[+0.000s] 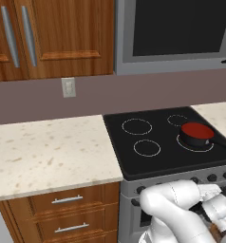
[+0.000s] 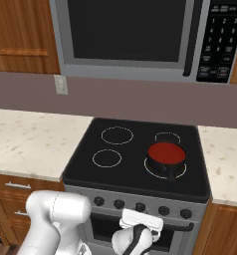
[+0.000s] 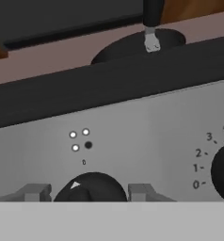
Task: Wait until the marinara sauce is simmered to a deep red color and then turn off the stove.
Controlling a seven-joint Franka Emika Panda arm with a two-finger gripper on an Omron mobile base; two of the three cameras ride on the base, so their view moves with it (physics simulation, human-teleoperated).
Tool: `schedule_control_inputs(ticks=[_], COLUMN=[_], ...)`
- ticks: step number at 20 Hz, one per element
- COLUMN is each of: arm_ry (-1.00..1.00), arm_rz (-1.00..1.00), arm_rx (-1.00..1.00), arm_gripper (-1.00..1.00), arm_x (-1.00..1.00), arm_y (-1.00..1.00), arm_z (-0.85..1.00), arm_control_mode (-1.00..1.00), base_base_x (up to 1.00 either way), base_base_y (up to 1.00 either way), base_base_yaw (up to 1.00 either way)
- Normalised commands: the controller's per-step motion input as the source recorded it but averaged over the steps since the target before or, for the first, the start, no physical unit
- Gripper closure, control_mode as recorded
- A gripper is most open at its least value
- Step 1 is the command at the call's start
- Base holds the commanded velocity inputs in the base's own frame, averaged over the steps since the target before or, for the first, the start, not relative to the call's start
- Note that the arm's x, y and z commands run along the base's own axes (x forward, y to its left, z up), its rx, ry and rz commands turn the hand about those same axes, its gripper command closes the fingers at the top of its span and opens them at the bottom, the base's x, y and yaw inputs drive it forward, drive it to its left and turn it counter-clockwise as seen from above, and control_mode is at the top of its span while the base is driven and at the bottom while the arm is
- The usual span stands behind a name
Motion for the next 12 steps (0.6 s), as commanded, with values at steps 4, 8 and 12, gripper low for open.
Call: schedule_control_inputs(ticks=[4,8,12], arm_ry=[0.0,0.0,0.0], arm_rz=[-0.31,-0.15,0.0], arm_rx=[0.27,0.17,0.0], arm_gripper=[1.0,1.0,1.0], arm_x=[0.0,-0.02,0.0], arm_y=[-0.14,-0.11,0.0], arm_z=[-0.28,-0.09,0.0], arm_control_mode=[-1.0,-1.0,-1.0], base_base_x=[0.0,0.0,0.0], base_base_y=[0.0,0.0,0.0], base_base_yaw=[0.0,0.0,0.0])
